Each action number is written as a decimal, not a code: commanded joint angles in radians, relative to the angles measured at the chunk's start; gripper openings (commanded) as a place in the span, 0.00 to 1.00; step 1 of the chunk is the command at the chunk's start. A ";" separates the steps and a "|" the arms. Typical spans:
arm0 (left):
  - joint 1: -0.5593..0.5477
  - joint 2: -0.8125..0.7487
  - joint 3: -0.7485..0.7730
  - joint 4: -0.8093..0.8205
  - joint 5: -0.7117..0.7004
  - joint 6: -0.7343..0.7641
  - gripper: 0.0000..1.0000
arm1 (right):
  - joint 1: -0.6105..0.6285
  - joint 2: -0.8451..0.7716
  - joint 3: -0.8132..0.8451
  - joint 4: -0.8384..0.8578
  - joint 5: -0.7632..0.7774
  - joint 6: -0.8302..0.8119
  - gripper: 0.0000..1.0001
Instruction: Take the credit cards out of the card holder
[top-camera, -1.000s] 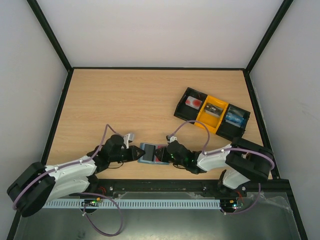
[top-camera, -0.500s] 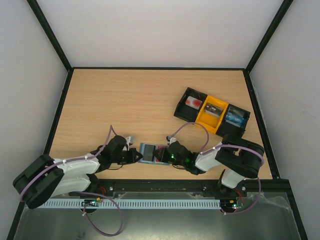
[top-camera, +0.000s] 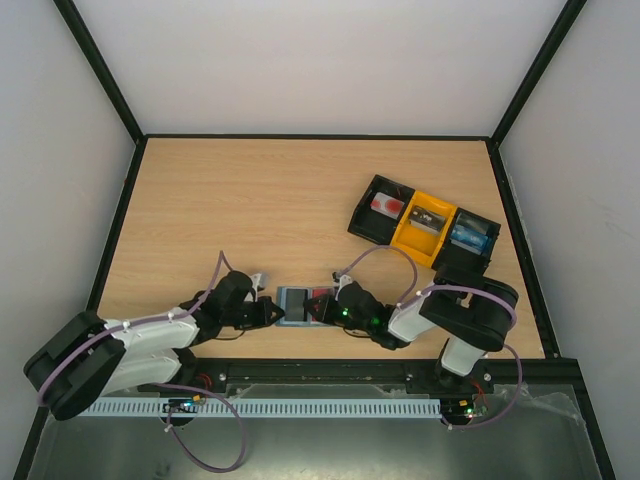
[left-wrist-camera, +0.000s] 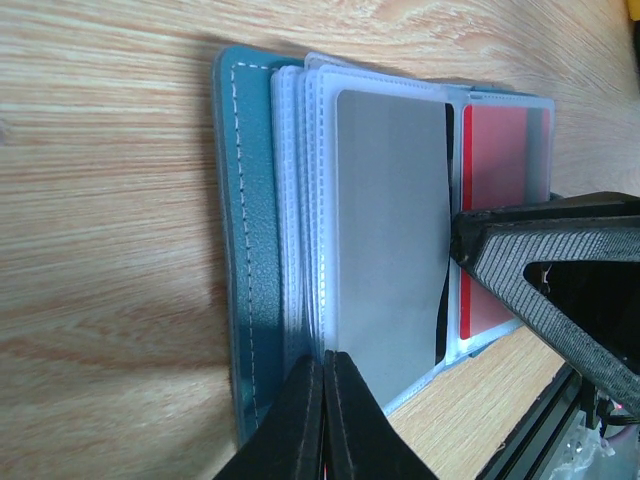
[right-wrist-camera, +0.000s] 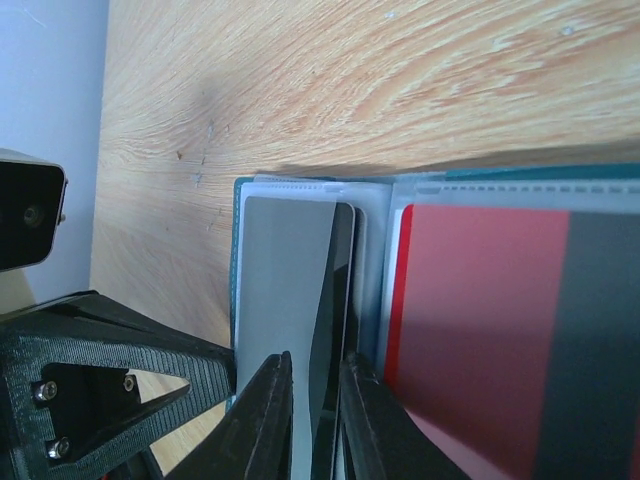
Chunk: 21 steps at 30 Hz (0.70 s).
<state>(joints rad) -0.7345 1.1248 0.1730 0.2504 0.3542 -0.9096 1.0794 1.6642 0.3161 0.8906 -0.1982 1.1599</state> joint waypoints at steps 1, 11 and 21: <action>0.001 -0.017 -0.022 -0.092 -0.019 -0.004 0.03 | 0.001 0.034 0.003 0.023 -0.017 0.015 0.15; 0.001 -0.037 -0.036 -0.083 -0.040 -0.014 0.03 | 0.001 0.031 0.058 -0.126 0.006 0.015 0.16; 0.002 -0.035 -0.011 -0.088 -0.049 0.002 0.05 | 0.005 0.066 0.042 -0.068 -0.044 0.020 0.16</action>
<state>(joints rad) -0.7345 1.0832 0.1623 0.2153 0.3359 -0.9234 1.0794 1.6848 0.3641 0.8413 -0.2012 1.1751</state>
